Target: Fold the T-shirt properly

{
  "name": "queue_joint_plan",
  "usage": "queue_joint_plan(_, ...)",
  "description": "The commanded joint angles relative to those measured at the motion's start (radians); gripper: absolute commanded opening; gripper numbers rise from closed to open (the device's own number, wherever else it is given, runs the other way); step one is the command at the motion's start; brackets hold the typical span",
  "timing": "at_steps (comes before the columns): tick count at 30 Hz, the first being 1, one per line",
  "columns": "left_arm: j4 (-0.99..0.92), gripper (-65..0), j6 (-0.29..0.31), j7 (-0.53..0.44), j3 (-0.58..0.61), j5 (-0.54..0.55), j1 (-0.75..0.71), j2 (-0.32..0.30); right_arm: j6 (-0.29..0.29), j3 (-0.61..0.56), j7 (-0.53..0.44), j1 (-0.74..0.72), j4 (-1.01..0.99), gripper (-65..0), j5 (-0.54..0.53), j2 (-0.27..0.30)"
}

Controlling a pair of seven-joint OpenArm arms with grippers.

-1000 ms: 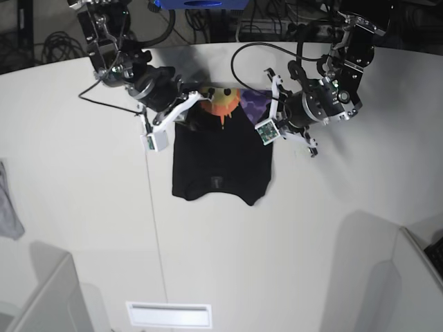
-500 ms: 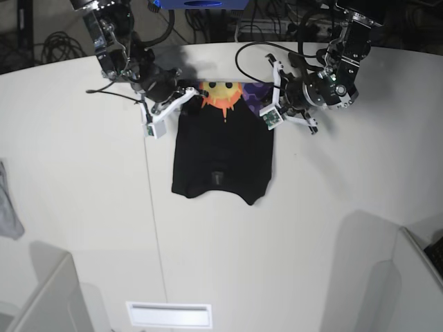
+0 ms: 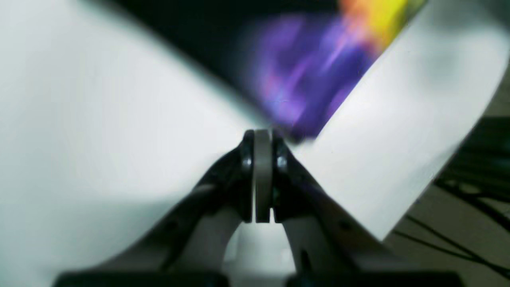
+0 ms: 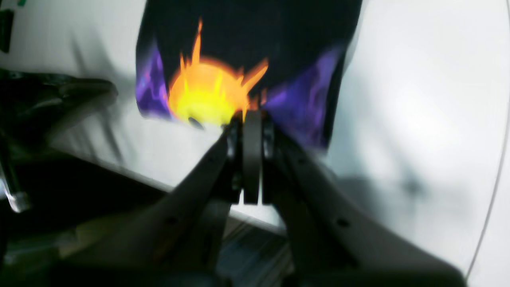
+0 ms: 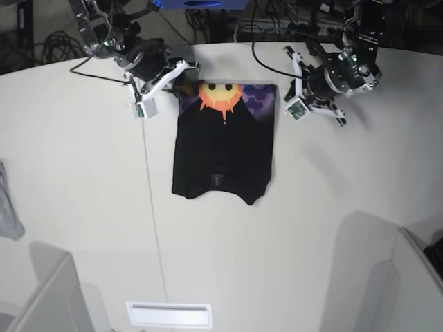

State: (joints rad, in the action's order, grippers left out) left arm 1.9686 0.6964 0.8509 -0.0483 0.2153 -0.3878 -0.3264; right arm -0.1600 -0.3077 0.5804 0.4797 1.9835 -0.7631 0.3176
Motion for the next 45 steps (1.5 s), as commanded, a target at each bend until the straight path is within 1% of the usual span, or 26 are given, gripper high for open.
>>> queue_joint_plan(1,0.019,-65.0,0.002,-0.035,-0.048,0.013,-0.030,-0.007,0.006,0.003,-0.013,0.012,0.020,-65.0,-0.008,0.015)
queue_joint_plan(4,0.010,-65.0,0.002,-0.092,-0.163,0.013,-0.087,-0.007,0.006,0.003,-0.013,0.050,0.021,-65.0,-0.008,0.019)
queue_joint_plan(7,-0.025,-65.0,0.002,-0.143,-0.244,0.003,-0.110,-0.012,0.006,0.003,-0.012,0.084,0.021,-65.0,-0.008,0.041)
queue_joint_plan(8,-0.036,-65.0,0.002,-0.167,-0.259,0.002,-0.118,-0.024,0.006,0.003,-0.010,0.096,0.021,-65.0,-0.008,0.045)
queue_joint_plan(10,-0.067,-65.0,0.002,-0.250,-0.276,0.002,-0.136,-0.056,0.004,0.003,-0.010,0.124,0.021,-65.0,-0.008,0.050)
queue_joint_plan(13,-0.116,-65.0,0.002,-0.397,-0.282,0.002,-0.170,-0.096,0.003,0.003,-0.009,0.159,0.021,-65.0,-0.008,0.093)
queue_joint_plan(15,-0.139,-65.0,0.002,-0.459,-0.282,0.000,-0.195,-0.113,0.003,0.003,-0.009,0.187,0.021,-65.0,-0.008,0.114)
queue_joint_plan(17,-0.160,-65.0,0.002,-0.470,-0.282,0.000,-0.222,-0.126,0.003,0.003,-0.009,0.218,0.021,-65.0,-0.008,0.140)
queue_joint_plan(21,-0.160,-65.0,0.002,-0.471,-0.284,0.000,-0.302,-0.129,0.003,0.005,-0.010,0.274,0.021,-65.0,-0.008,0.194)
queue_joint_plan(27,-0.064,-65.0,0.002,-0.471,-0.285,0.000,-0.449,-0.130,0.003,0.005,-0.007,0.354,0.021,-65.0,-0.009,0.251)
queue_joint_plan(29,-0.027,-65.0,0.002,-0.471,-0.285,-0.018,-0.503,-0.130,0.003,0.003,-0.006,0.379,0.021,-65.0,-0.009,0.265)
queue_joint_plan(32,-0.018,-65.0,0.002,-0.471,-0.278,-0.086,-0.555,-0.126,0.003,-0.003,-0.004,0.409,0.015,-65.0,-0.009,0.269)
queue_joint_plan(34,-0.030,-65.0,0.002,-0.471,-0.273,-0.123,-0.577,-0.119,0.003,-0.003,0.019,0.416,0.012,-65.0,-0.009,0.269)
queue_joint_plan(36,-0.053,-65.0,0.002,-0.471,-0.273,-0.139,-0.595,-0.092,0.003,-0.002,0.048,0.411,0.000,-65.0,-0.009,0.268)
queue_joint_plan(39,-0.116,-65.0,0.002,-0.471,-0.272,-0.149,-0.595,-0.070,0.003,-0.006,0.057,0.379,-0.049,-65.0,-0.008,0.262)
queue_joint_plan(42,-0.211,-65.0,0.002,-0.471,-0.230,-0.149,-0.558,-0.063,0.003,-0.060,0.065,0.314,-0.141,-65.0,-0.008,0.248)
queue_joint_plan(45,-0.337,-65.0,0.002,-0.471,-0.181,-0.149,-0.512,-0.058,0.003,-0.138,0.056,0.244,-0.249,-65.0,-0.008,0.242)
